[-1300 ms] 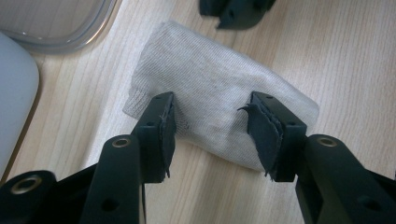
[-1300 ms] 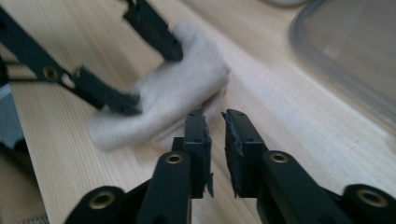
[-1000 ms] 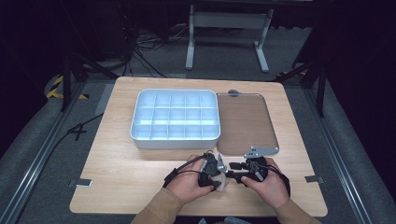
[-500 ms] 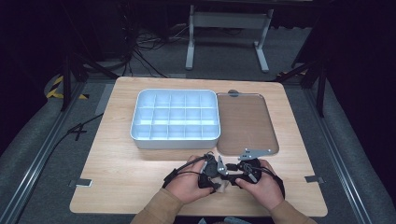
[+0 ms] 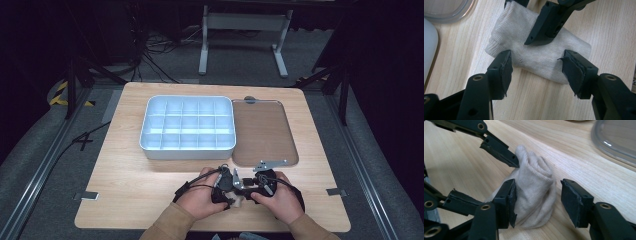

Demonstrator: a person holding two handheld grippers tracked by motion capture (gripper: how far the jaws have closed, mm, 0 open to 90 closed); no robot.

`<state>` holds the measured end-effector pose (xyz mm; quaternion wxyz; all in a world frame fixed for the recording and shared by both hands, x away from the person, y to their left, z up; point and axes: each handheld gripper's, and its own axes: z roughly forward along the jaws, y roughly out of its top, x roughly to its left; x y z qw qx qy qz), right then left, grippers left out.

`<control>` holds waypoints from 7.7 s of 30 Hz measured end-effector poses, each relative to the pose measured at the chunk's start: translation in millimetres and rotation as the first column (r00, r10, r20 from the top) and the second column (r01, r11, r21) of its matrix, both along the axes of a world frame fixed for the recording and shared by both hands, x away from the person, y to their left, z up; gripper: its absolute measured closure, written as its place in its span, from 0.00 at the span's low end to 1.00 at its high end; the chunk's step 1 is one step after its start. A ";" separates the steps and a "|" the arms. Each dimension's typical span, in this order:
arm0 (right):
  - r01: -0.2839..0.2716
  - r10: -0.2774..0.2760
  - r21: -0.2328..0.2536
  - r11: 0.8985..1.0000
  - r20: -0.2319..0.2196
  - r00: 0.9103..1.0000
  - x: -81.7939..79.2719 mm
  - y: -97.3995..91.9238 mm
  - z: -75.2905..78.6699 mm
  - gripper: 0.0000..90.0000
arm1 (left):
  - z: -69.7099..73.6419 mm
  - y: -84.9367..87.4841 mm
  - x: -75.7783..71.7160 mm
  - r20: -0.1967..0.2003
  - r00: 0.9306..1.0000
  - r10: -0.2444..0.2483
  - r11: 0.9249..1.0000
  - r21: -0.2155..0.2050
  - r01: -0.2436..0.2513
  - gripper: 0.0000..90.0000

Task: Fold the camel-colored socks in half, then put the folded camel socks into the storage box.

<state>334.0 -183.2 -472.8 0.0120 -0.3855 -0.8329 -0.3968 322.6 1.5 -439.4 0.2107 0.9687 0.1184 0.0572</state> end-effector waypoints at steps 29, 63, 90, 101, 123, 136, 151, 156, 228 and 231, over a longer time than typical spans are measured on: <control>-0.065 0.065 0.022 0.998 -0.016 0.998 -0.7 3.0 5.1 0.85 | 1.9 8.8 0.4 -0.031 0.999 0.008 1.000 -0.017 -0.009 0.40; -0.023 0.016 0.062 0.998 0.107 0.994 3.7 -27.4 57.0 0.86 | 23.4 53.2 12.1 -0.049 0.986 0.158 0.984 -0.075 -0.161 0.39; 0.024 -0.037 0.052 0.998 0.265 0.964 14.3 -41.3 71.8 0.85 | 22.6 54.6 14.3 -0.035 0.987 0.154 0.986 -0.060 -0.156 0.37; 0.011 -0.016 0.018 1.000 0.286 0.958 32.3 -39.6 86.1 0.85 | 26.2 68.4 11.0 -0.027 0.979 0.203 0.976 -0.075 -0.204 0.37; -0.017 0.044 -0.099 0.995 0.273 0.961 75.3 -16.8 121.0 0.85 | 35.1 93.5 9.9 -0.047 0.949 0.311 0.947 -0.063 -0.314 0.36; -0.021 0.054 -0.137 0.990 0.239 0.970 100.5 -8.0 132.8 0.85 | 32.0 97.5 11.8 -0.077 0.942 0.328 0.943 -0.029 -0.331 0.36; -0.052 0.094 -0.183 0.982 0.228 0.969 120.3 19.7 144.1 0.85 | 32.2 113.0 5.6 -0.099 0.921 0.376 0.924 -0.035 -0.380 0.27; -0.065 0.111 -0.206 0.976 0.222 0.969 126.3 30.5 142.5 0.85 | 33.2 120.8 3.4 -0.070 0.914 0.400 0.915 -0.038 -0.403 0.26; -0.201 0.185 -0.587 0.785 -0.088 0.979 159.3 109.1 52.2 0.86 | 33.3 122.2 6.3 -0.089 0.920 0.382 0.920 -0.061 -0.388 0.25; -0.203 0.184 -0.587 0.784 -0.092 0.979 160.5 108.8 52.3 0.85 | 33.5 122.7 6.4 -0.087 0.919 0.384 0.919 -0.063 -0.390 0.25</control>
